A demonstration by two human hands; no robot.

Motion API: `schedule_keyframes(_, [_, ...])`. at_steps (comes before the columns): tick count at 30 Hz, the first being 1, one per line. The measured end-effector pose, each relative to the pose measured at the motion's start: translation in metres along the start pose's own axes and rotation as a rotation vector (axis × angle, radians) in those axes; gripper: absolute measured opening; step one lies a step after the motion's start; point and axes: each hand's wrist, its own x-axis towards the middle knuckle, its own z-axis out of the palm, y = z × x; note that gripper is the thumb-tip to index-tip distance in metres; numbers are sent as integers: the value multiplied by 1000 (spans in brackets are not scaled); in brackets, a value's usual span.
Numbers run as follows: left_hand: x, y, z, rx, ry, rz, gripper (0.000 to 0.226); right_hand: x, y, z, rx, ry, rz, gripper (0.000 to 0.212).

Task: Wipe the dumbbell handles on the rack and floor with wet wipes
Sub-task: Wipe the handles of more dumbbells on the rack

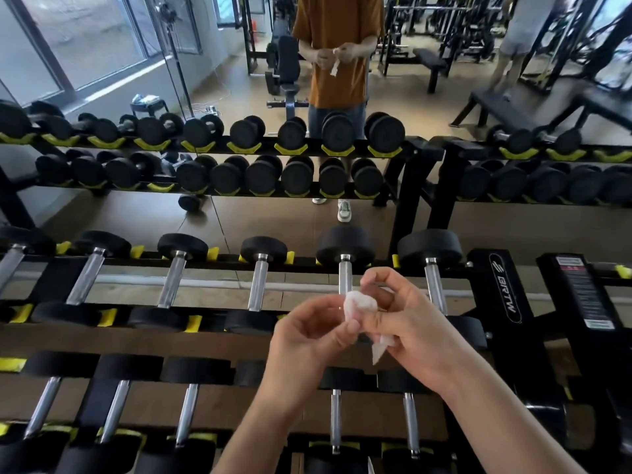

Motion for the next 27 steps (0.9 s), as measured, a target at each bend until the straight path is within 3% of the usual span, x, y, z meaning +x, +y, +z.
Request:
schedule_keyframes(2, [11, -3, 6, -62, -16, -51, 32, 10, -3, -14, 40, -5, 31, 33])
schedule_keyframes(3, [17, -6, 7, 32, -23, -33, 30, 15, -3, -22, 53, -5, 47, 31])
schedule_keyframes(6, [37, -20, 7, 761, 36, 174, 24, 27, -1, -43, -102, 35, 91, 25])
schedule_keyframes(8, [49, -25, 10, 943, 80, 192, 18, 34, 0, -53, -304, 70, 117, 22])
schedule_keyframes(10, [56, -32, 15, 791, 89, 33, 15, 43, 0, -62, -422, 79, 142, 17])
schedule_keyframes(14, [71, -43, 29, 110, 91, -326, 13, 63, 3, -84, -422, 145, 197, 4])
schedule_keyframes(18, [95, -59, 39, -445, 288, -435, 23, 81, 16, -97, -425, 259, 157, 2])
schedule_keyframes(19, [101, -62, 42, -513, 313, -435, 25, 85, 19, -99, -371, 230, 170, 11])
schedule_keyframes(22, [115, -72, 49, -569, 334, -429, 29, 94, 23, -108, -336, 81, 188, 30])
schedule_keyframes(25, [124, -86, 55, -397, 333, -422, 19, 108, 33, -120, -640, 73, 84, 19])
schedule_keyframes(27, [130, -96, 57, -246, 353, -416, 8, 119, 43, -127, -643, 68, 113, 10])
